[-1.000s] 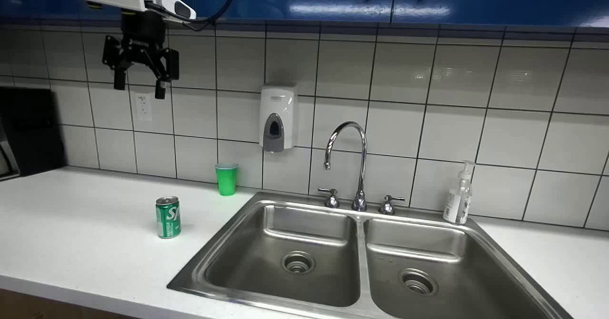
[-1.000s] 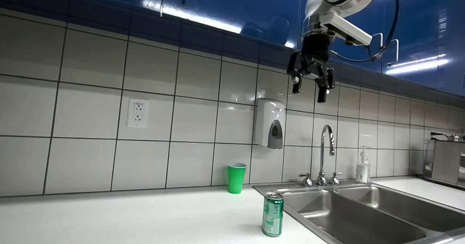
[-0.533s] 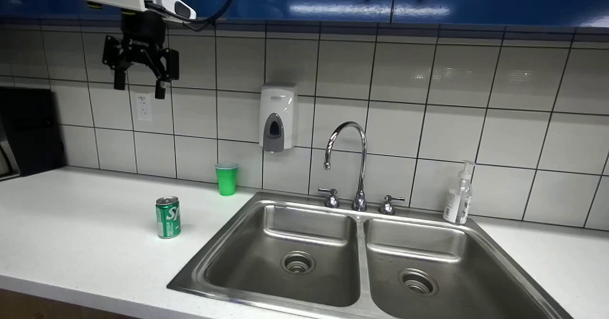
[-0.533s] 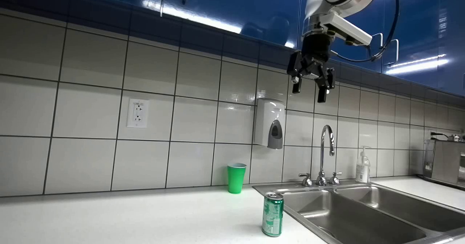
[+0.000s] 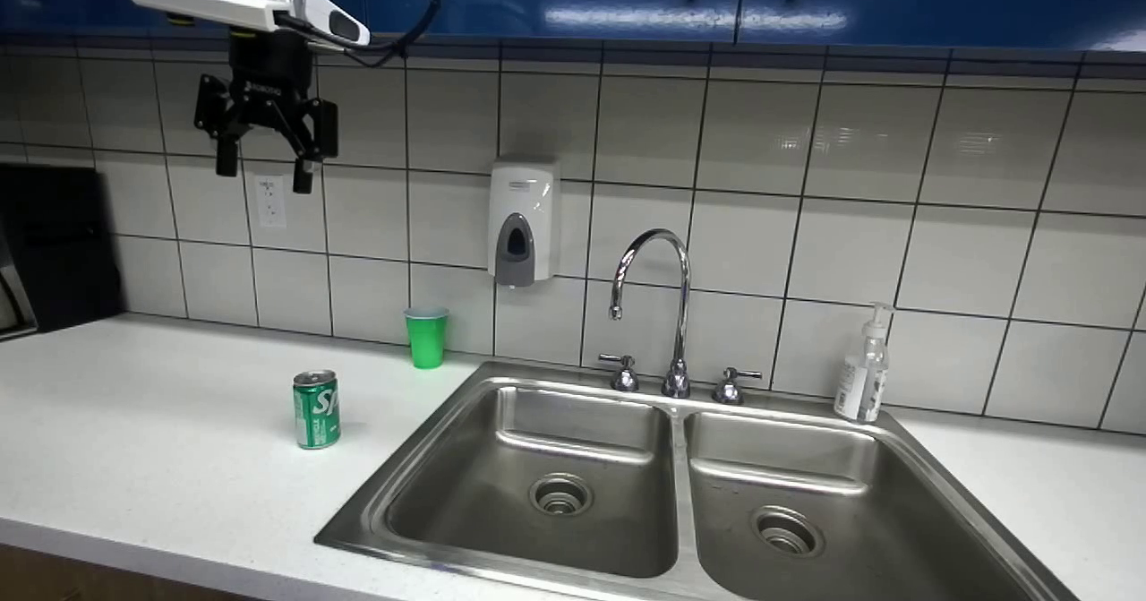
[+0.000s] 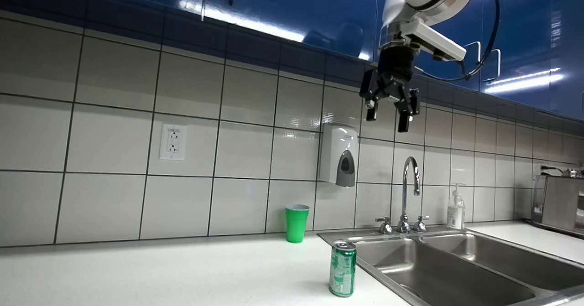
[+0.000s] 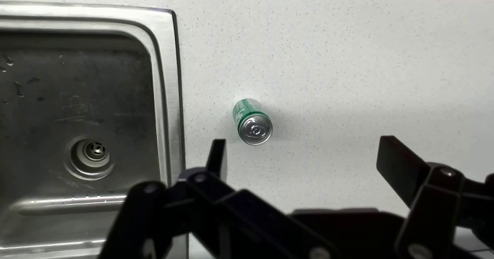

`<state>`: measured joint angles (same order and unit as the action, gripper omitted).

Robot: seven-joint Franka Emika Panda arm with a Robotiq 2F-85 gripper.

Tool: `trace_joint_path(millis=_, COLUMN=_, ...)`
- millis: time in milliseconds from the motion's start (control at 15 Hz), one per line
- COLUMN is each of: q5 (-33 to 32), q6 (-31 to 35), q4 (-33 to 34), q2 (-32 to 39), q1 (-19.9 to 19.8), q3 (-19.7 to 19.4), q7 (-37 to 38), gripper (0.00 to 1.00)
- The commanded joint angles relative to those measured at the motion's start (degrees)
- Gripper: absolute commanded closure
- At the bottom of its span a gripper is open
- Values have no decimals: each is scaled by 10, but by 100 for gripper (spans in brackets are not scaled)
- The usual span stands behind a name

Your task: Put the green can in the sink on the left.

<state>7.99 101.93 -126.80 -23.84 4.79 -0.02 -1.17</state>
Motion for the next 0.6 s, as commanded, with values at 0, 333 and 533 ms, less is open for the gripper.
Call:
trace_joint_path(millis=0, q5=-3, q6=45, q4=-37, q2=-7, q1=-5, q3=13, q7=-5, gripper=0)
trace_joint_path(millis=333, q5=-9, q6=114, q4=-87, q2=-7, q1=-2, q3=26, q7=-1, gripper=0)
trace_joint_path(millis=533, q5=-15, q6=149, q4=-111, q2=-4, q1=-1, q3=35, q7=5, gripper=0)
